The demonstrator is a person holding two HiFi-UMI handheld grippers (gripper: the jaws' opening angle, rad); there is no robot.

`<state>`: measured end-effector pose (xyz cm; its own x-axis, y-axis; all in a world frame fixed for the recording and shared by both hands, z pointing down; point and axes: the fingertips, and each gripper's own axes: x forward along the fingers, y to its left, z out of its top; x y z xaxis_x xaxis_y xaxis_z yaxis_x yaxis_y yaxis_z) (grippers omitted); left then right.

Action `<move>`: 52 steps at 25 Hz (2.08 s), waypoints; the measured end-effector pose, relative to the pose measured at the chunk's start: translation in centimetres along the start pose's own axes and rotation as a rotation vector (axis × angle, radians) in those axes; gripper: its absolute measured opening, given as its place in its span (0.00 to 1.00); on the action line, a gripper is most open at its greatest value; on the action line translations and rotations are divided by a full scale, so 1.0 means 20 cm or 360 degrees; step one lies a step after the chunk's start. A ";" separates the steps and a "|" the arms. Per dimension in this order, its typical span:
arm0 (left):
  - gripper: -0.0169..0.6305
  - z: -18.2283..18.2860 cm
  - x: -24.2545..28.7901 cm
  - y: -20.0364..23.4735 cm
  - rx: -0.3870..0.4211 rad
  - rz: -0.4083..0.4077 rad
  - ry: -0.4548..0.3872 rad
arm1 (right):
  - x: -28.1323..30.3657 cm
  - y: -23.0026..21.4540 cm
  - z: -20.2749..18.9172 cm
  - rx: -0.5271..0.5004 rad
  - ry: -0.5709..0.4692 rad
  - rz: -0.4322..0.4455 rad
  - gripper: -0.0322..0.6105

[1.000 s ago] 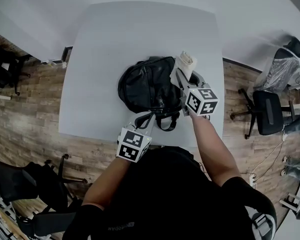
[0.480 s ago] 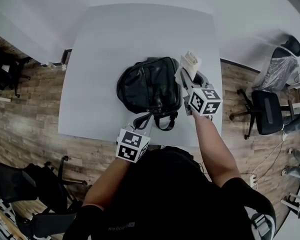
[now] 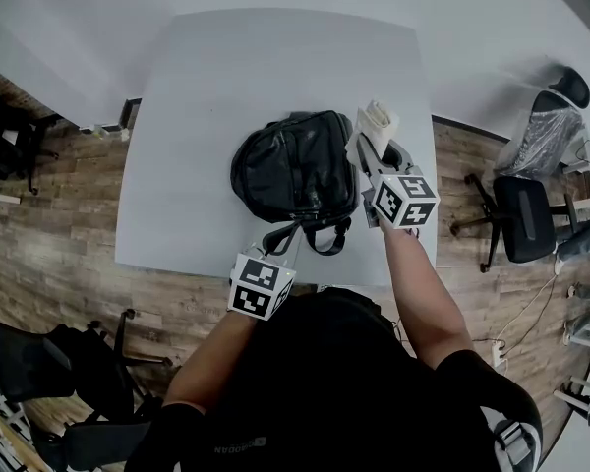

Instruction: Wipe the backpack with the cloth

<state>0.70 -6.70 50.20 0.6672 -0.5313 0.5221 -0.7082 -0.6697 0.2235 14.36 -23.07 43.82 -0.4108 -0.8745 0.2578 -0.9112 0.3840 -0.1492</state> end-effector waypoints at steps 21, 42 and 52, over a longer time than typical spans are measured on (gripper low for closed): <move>0.04 -0.13 -0.20 0.27 -0.0075 0.0128 0.0044 | 0.24 0.70 -0.36 -0.0047 0.0248 0.0380 0.19; 0.04 -0.32 -0.43 0.57 -0.0204 0.0239 0.0088 | 0.51 1.25 -0.62 0.0183 0.0427 0.0629 0.19; 0.04 -0.33 -0.41 0.56 -0.0181 0.0197 0.0108 | 0.48 1.22 -0.67 0.0212 0.0450 0.0593 0.19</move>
<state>-14.22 -6.40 53.91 0.5587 -0.5674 0.6049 -0.8082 -0.5362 0.2435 -12.14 -18.12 55.42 -0.7175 -0.5632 0.4100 -0.6963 0.5980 -0.3970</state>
